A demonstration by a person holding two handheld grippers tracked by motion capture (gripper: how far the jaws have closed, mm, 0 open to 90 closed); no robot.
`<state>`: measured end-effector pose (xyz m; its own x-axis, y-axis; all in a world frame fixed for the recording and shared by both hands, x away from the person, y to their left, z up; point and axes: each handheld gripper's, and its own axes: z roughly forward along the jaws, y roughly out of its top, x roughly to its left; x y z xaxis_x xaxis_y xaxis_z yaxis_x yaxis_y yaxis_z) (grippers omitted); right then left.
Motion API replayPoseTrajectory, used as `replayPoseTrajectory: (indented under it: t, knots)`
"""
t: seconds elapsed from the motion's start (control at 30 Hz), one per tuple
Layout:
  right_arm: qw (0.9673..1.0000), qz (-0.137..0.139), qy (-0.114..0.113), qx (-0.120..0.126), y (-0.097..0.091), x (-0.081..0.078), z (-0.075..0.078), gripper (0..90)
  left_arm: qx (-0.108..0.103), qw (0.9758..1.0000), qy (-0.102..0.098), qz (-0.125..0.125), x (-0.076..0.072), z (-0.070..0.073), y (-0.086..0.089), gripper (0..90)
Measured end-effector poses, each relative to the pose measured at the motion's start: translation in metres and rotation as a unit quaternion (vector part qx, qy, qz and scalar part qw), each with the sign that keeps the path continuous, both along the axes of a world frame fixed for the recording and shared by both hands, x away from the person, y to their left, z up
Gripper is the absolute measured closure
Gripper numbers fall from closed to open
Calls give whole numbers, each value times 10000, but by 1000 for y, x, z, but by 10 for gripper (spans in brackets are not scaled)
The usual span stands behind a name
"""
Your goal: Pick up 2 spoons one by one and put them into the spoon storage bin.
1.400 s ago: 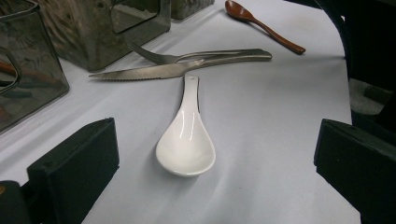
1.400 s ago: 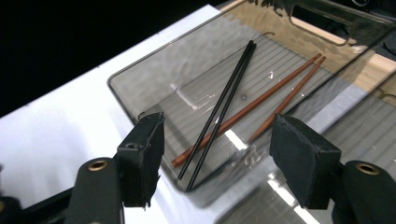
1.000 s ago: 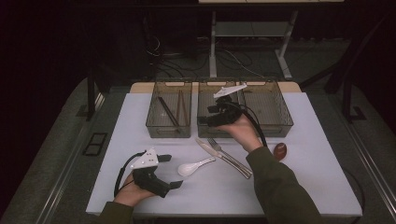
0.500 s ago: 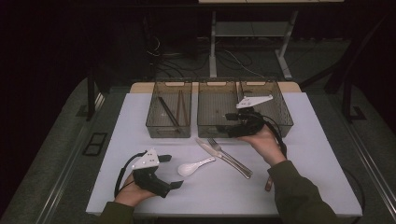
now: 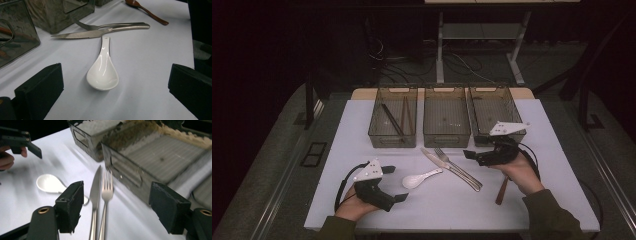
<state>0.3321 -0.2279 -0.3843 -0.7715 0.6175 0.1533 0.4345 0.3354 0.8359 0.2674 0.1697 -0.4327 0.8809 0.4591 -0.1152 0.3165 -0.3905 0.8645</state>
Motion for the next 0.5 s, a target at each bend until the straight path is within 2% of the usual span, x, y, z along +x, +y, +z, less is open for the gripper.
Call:
replayPoseTrajectory:
  t: [0.13, 0.5]
  knots:
    - [10000, -58, -35, -23, -12, -12, -13, 252, 58, 10000, -14, -9, 0, 0, 0, 0]
    - [9995, -266, -194, -15, -40, -48, -31, 194, 64, 10000, -1, 61, -1, 0, 1, 0]
